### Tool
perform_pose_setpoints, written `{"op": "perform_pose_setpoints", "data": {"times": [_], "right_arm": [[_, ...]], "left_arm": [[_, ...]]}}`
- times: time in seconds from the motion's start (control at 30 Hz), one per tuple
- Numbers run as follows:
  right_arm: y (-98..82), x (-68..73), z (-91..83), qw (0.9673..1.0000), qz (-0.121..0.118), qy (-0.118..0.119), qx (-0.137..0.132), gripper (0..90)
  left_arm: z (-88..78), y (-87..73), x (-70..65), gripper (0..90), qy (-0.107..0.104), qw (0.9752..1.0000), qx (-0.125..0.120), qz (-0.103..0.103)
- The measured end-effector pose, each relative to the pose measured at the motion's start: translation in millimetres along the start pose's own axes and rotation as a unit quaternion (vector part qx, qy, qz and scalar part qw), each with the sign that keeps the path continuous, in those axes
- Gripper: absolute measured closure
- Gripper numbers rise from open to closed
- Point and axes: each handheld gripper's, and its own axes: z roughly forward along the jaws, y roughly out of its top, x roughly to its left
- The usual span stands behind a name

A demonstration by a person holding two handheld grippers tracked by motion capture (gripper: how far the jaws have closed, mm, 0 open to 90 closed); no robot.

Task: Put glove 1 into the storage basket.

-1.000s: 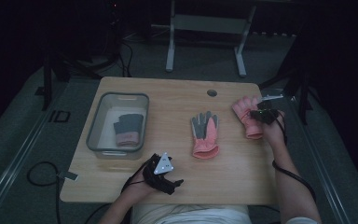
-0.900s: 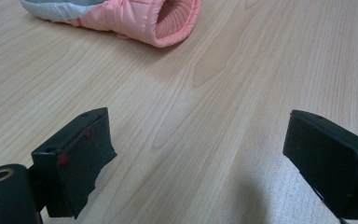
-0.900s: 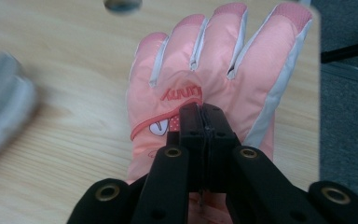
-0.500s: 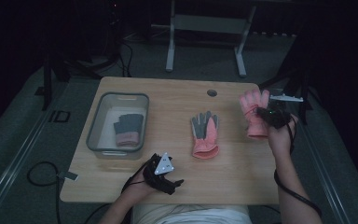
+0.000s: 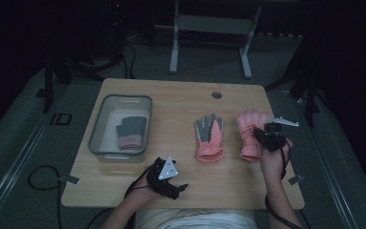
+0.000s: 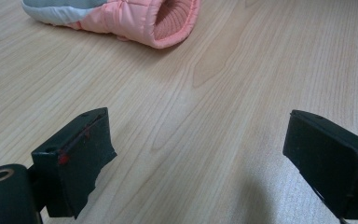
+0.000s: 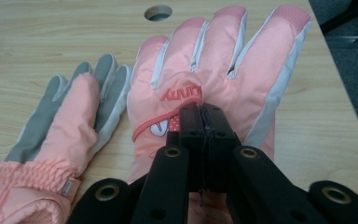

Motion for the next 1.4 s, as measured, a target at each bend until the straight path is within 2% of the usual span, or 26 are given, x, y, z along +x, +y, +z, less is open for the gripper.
{"op": "perform_pose_setpoints", "data": {"times": [0.27,0.4,0.53,0.67,0.8,0.9,0.97,1.0,1.07,1.13,1.2,1.27,1.3,1.4], "right_arm": [[-12.8,-11.0,25.8,0.9992,0.028,-0.022,0.015,87.9],[-23.3,-13.8,43.8,0.9985,0.028,-0.031,0.037,87.6],[-28.3,-16.4,50.2,0.9985,0.027,-0.034,0.035,87.0],[-26.9,-16.8,52.2,0.9989,0.003,-0.028,0.037,84.0],[-22.7,-22.7,46.3,0.9989,-0.022,-0.008,0.04,74.3],[-16.8,-28.3,38.2,0.9978,-0.056,0.005,0.035,65.8],[-13.0,-31.9,35.9,0.995,-0.091,0.03,0.027,60.6],[-11.2,-33.2,36.4,0.9931,-0.108,0.035,0.032,58.2],[-8.0,-33.5,39.0,0.9866,-0.152,0.038,0.046,54.5],[-5.2,-34.9,40.1,0.9815,-0.18,0.045,0.048,52.8],[-4.8,-36.0,42.8,0.977,-0.201,0.049,0.05,50.4],[-8.2,-36.6,47.5,0.9725,-0.217,0.056,0.065,48.6],[-11.2,-36.6,49.7,0.9708,-0.225,0.052,0.066,48.6],[-18.2,-39.4,53.7,0.9712,-0.224,0.05,0.065,48.5]], "left_arm": [[0.1,-1.3,0.0,7.6,-0.004,1.0,0.001,0.001],[-0.1,-1.4,-0.2,7.6,-0.005,1.0,0.0,0.001],[0.3,-1.6,-0.7,7.6,-0.005,1.0,0.001,0.001],[0.0,-1.5,-0.5,7.6,-0.006,1.0,0.001,0.0],[0.2,-1.4,-0.5,7.6,-0.007,1.0,0.002,0.001],[0.1,-1.1,0.0,7.6,-0.007,1.0,0.001,0.0],[0.0,-0.9,0.0,7.6,-0.008,1.0,0.0,-0.001],[0.0,-0.8,0.0,7.6,-0.008,1.0,0.001,-0.001],[0.2,-0.7,0.0,7.6,-0.009,1.0,0.001,-0.002],[0.2,-0.8,0.1,7.6,-0.01,1.0,0.002,-0.001],[0.1,-0.8,0.3,7.6,-0.011,0.9999,0.002,-0.002],[0.1,-0.8,0.6,7.6,-0.011,0.9999,0.003,-0.003],[0.0,-0.9,0.8,7.6,-0.011,0.9999,0.003,-0.003],[0.3,-1.2,0.6,7.6,-0.011,0.9999,0.004,-0.004]]}}
